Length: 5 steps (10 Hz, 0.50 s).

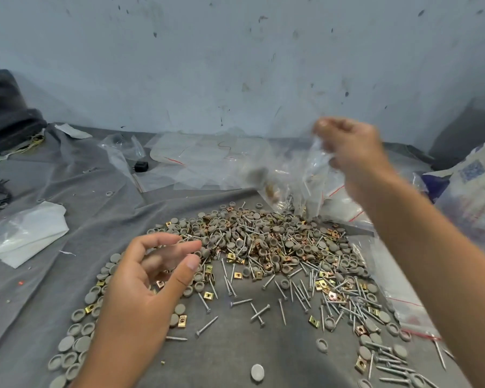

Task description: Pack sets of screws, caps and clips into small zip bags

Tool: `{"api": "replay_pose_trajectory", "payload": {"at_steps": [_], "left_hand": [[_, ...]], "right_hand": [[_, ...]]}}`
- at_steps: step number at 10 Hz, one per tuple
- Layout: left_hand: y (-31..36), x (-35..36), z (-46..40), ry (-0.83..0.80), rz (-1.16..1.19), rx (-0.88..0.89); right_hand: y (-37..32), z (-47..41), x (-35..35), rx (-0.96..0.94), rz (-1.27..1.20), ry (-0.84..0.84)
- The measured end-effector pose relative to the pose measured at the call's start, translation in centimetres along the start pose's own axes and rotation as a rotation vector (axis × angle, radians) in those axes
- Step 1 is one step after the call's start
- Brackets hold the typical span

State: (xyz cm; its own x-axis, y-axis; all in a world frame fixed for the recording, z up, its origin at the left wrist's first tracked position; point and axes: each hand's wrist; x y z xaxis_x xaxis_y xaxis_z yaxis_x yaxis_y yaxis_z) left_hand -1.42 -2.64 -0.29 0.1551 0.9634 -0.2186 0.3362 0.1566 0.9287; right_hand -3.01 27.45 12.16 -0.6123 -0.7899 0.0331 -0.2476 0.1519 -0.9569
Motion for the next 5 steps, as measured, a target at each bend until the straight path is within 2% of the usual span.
{"api": "replay_pose_trajectory", "payload": {"at_steps": [1, 2, 3, 4, 5], "left_hand": [[0.0, 0.1, 0.1, -0.012, -0.013, -0.009], [0.1, 0.1, 0.0, -0.013, -0.008, -0.008], [0.3, 0.3, 0.1, -0.014, -0.038, -0.004], [0.5, 0.3, 0.1, -0.002, -0.037, -0.002], [0.5, 0.5, 0.1, 0.008, -0.026, 0.008]], "right_hand": [[0.4, -5.8, -3.8, 0.192, -0.236, 0.350], [4.2, -7.6, -8.0, 0.361, -0.262, 0.476], [8.9, -6.8, -11.9, 0.514, -0.148, 0.508], [11.4, -5.8, -14.4, 0.604, -0.099, 0.457], [11.3, -4.8, -14.9, 0.591, -0.016, 0.411]]}}
Point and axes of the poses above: each hand's wrist, its own z-axis away from the middle knuckle, its own x-axis out of the palm, y = z × x, and after that the axes turned 9 degrees about -z, right-handed
